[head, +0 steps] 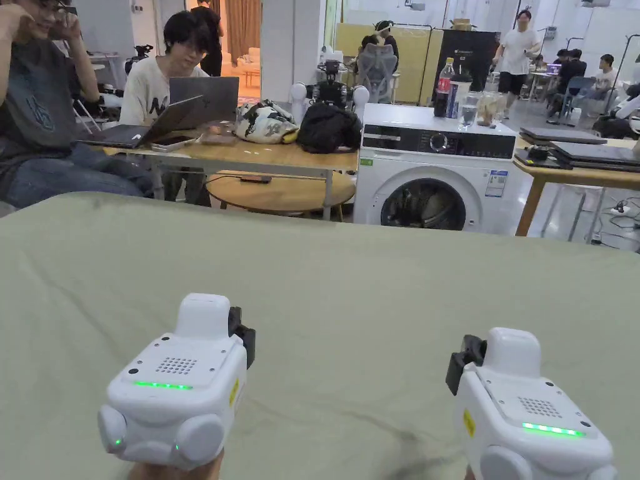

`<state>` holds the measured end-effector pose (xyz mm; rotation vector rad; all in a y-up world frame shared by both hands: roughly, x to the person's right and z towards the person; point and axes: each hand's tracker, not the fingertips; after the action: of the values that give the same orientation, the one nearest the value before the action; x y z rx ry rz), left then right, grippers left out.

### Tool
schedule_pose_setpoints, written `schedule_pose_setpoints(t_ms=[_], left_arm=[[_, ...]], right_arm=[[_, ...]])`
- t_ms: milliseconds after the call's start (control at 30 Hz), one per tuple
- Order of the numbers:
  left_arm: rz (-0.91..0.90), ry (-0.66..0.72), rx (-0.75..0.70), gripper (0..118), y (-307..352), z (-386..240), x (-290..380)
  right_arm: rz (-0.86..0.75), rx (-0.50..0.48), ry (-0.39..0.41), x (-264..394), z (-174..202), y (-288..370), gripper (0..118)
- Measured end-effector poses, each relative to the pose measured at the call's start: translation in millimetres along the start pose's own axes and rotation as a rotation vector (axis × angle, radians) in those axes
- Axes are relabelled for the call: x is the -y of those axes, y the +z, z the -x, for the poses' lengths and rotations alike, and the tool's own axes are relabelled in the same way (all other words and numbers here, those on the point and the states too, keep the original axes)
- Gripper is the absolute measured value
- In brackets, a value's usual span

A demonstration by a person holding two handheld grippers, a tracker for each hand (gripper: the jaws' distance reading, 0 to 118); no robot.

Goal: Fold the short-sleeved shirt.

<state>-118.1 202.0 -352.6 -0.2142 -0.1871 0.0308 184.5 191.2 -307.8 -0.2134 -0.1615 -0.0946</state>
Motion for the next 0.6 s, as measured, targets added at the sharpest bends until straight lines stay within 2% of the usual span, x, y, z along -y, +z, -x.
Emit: schedule_pose_setpoints(t_ms=[133, 300, 467, 600], left_arm=[[-0.001, -0.015, -0.012, 0, 2, 3, 7], [-0.017, 0.045, -0.035, 0, 3, 16, 10], [-0.025, 0.009, -0.044, 0, 6, 21, 10], [-0.019, 0.018, -0.043, 0, 6, 21, 9]], right_arm=[[-0.025, 0.014, 0.011, 0, 1, 5, 0], [-0.041, 0.017, 0.03, -1, 6, 6, 0], [-0.053, 0.013, 0.059, -1, 10, 7, 0], [-0.054, 0.014, 0.048, -1, 9, 10, 0]])
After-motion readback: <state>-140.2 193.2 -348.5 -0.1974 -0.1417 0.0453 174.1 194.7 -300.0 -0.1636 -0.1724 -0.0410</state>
